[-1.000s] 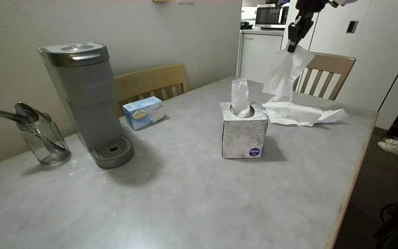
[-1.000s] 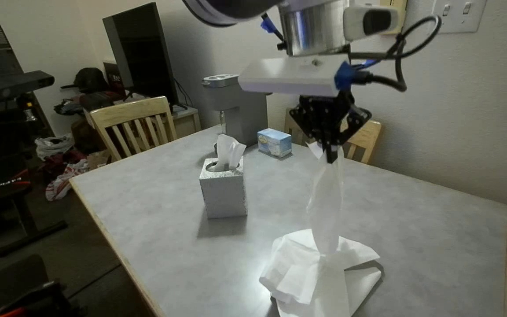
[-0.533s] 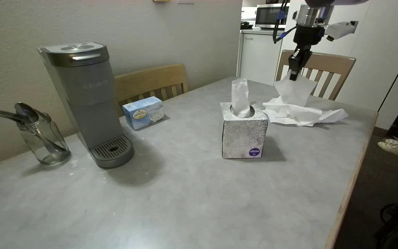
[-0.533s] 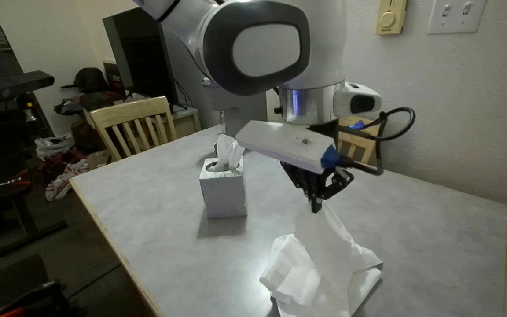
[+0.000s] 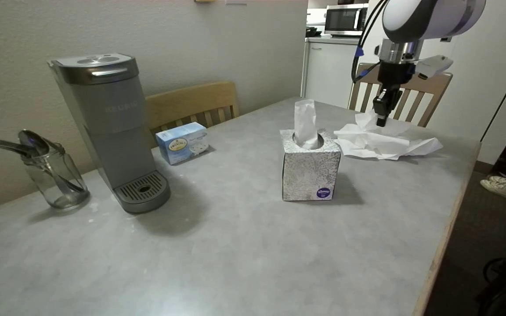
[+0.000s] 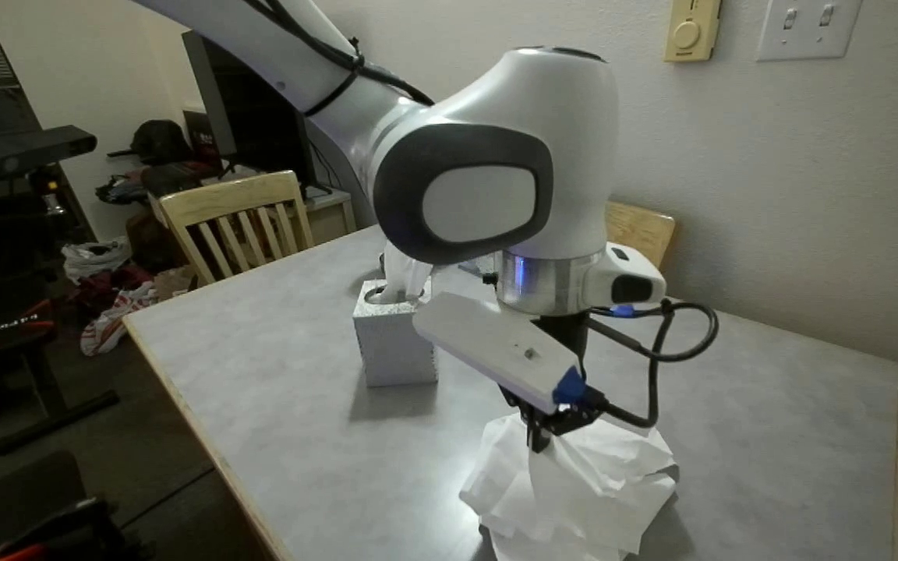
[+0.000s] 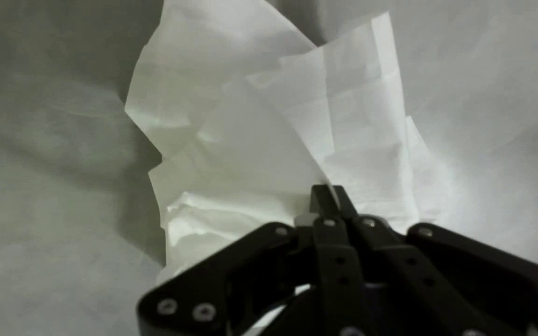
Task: Pick up the tissue paper from the box and put it on the table.
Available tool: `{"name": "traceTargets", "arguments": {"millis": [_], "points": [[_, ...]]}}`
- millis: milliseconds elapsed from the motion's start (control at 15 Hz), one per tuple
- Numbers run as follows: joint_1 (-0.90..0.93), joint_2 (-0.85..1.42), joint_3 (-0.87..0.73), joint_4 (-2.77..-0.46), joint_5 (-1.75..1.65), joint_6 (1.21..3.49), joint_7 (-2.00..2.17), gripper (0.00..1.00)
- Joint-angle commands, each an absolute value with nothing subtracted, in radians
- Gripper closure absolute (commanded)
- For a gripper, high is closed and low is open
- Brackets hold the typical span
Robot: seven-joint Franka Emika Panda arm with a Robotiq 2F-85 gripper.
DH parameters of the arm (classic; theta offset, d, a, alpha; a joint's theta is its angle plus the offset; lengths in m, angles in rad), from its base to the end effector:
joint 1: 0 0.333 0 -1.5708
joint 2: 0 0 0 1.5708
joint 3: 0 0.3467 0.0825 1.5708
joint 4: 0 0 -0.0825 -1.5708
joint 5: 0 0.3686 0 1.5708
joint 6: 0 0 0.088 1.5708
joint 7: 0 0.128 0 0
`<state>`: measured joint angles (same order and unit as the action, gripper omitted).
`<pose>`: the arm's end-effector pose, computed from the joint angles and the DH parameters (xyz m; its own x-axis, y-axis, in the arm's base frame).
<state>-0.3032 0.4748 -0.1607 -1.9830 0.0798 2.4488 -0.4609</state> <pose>0.5534 -0.2708 0.2447 0.9988 -0.0472 -0.0107 -0.0469 -0.9987 0.0197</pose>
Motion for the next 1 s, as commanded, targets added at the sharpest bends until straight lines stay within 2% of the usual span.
{"name": "traceTargets", "arguments": {"millis": [0, 133, 200, 333, 933], "points": [[-0.342, 0.5, -0.147, -1.992, 0.057, 2.472, -0.465, 1.0], [-0.347, 0.504, -0.148, -1.993, 0.053, 2.468, -0.455, 0.99], [-0.349, 0.497, -0.146, -1.996, 0.053, 2.462, -0.454, 0.73], [-0.346, 0.472, -0.147, -2.007, 0.049, 2.46, -0.445, 0.7], [-0.287, 0.25, -0.145, -2.044, 0.034, 2.382, -0.411, 0.06]]}}
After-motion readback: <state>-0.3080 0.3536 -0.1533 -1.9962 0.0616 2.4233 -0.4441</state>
